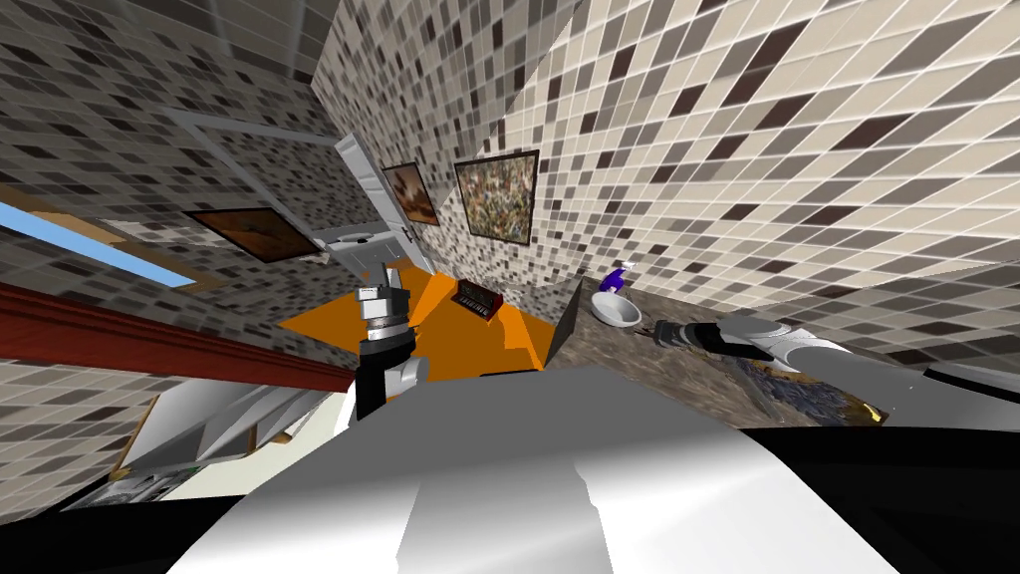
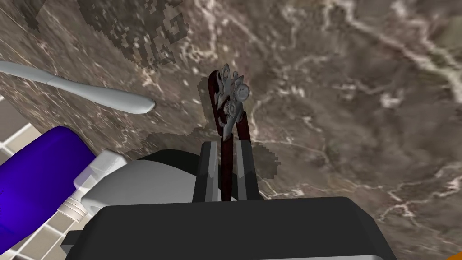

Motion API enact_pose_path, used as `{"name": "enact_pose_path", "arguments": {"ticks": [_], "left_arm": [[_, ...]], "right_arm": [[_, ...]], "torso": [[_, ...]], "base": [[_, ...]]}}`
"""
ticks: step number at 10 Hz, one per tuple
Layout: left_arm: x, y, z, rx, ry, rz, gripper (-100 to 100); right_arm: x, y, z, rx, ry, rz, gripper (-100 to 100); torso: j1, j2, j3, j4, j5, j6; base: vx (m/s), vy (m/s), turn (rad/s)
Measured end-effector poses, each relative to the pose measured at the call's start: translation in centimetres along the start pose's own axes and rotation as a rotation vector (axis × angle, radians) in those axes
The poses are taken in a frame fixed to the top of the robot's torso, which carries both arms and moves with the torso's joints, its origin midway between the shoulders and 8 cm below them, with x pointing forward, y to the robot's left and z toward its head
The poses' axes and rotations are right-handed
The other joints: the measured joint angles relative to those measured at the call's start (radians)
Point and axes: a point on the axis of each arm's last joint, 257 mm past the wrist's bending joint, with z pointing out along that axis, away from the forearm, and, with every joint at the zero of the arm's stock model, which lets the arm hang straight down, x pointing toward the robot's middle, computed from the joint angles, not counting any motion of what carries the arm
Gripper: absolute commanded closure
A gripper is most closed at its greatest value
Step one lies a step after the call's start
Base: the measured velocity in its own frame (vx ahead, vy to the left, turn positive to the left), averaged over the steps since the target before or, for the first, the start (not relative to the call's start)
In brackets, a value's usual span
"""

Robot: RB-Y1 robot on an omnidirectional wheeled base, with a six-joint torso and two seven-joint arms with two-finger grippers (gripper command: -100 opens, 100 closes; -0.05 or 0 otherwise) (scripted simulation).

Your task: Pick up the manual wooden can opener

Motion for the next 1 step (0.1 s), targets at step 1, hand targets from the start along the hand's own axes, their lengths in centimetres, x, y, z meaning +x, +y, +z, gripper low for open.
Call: {"name": "enact_pose_path", "arguments": {"ticks": [1], "left_arm": [[0.0, 0.0, 0.0, 0.0, 0.0, 0.0, 0]], "right_arm": [[0.03, -0.05, -0.11, -0.001, 0.0, -0.001, 0]], "torso": [[0.0, 0.0, 0.0, 0.0, -0.001, -0.002]], "base": [[0.0, 0.0, 0.0]]}}
